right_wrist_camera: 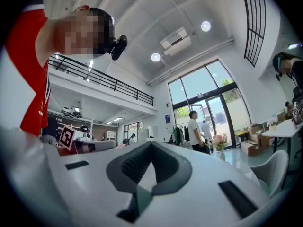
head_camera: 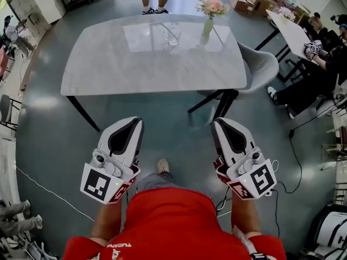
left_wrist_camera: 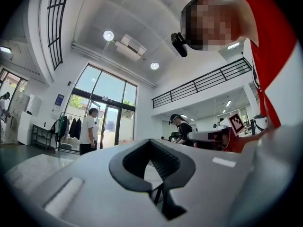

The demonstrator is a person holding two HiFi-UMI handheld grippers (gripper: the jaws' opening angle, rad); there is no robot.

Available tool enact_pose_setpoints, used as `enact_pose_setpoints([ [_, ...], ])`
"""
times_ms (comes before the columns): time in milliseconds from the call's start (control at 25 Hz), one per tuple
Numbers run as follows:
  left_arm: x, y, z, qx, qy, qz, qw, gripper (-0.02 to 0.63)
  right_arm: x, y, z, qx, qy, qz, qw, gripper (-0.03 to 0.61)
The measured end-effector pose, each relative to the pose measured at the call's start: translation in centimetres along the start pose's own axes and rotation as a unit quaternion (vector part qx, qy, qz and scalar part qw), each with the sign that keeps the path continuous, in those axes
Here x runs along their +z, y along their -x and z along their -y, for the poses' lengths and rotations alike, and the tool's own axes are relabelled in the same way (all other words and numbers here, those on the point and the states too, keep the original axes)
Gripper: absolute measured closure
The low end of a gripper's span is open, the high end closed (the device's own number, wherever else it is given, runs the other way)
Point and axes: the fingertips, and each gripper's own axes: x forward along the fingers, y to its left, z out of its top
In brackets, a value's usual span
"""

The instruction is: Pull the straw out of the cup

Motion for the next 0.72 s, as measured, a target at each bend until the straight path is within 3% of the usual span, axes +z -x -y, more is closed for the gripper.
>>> enact_pose_setpoints([
  [400, -1.6, -4.4, -7.3, -0.017, 0.016, 0.001, 0.9997, 0.609, -1.5, -6.6, 4.3, -0.031, -0.010, -0.011, 0.999, 0.578],
  [720, -3.3, -7.8, -11.1, -0.001, 0.034, -0.001, 0.9994, 0.609, -2.6, -10.7, 8.0, -0.025, -0.014, -0.009, 1.000, 0.578],
])
